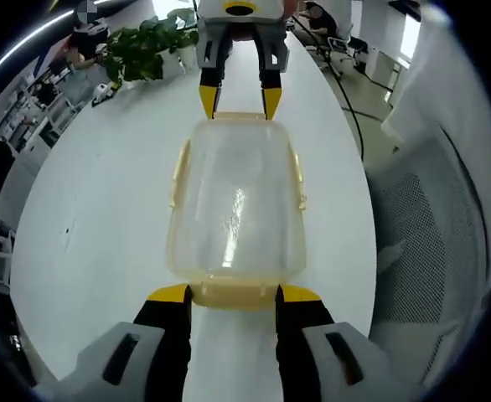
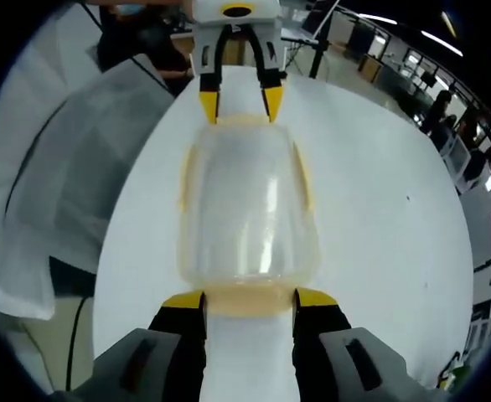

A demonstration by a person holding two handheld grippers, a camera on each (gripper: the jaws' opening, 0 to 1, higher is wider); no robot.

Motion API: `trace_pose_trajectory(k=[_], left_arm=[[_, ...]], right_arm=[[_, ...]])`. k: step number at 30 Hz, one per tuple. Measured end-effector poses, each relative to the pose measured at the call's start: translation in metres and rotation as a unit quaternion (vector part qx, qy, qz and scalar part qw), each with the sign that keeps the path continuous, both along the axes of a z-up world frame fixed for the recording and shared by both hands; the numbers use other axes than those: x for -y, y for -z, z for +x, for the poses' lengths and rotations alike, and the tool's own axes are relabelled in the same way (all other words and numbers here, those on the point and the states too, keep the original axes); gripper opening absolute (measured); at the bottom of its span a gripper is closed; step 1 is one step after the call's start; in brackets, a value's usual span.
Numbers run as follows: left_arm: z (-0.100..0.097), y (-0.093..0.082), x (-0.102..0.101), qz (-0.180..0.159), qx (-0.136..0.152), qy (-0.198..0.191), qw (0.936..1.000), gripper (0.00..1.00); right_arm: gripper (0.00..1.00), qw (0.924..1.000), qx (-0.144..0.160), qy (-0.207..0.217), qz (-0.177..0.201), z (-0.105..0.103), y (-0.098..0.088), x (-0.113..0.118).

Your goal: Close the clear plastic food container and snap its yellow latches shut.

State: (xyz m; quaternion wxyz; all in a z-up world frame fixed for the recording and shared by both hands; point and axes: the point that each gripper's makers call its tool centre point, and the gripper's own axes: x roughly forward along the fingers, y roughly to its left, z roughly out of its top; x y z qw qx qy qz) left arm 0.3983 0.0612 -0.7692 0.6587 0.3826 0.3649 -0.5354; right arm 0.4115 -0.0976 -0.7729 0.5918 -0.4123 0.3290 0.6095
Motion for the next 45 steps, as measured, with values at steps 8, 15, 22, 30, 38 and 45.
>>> trace_pose_trajectory(k=[8,15,22,30,38,45], left_arm=[[0.004,-0.001,0.016,-0.006,-0.001,-0.002,1.0,0.38],[0.005,-0.002,0.026,-0.004,0.0,-0.002,1.0,0.38],[0.007,-0.002,0.035,-0.005,-0.001,-0.002,1.0,0.38],[0.009,0.003,0.042,-0.004,-0.005,0.002,1.0,0.38],[0.013,0.007,0.045,-0.005,-0.011,0.007,0.9999,0.38],[0.016,0.011,0.049,-0.006,-0.016,0.01,0.9998,0.38]], right_arm=[[0.38,1.0,0.0,-0.001,-0.002,0.006,-0.001,0.016],[0.38,1.0,-0.001,-0.001,-0.003,0.007,-0.001,0.026],[0.38,1.0,-0.004,-0.001,-0.006,0.009,-0.001,0.035],[0.38,0.9999,-0.011,0.004,-0.009,0.009,0.003,0.042],[0.38,0.9996,-0.024,0.012,-0.009,0.012,0.01,0.046],[0.38,0.9994,-0.031,0.015,-0.01,0.014,0.014,0.05]])
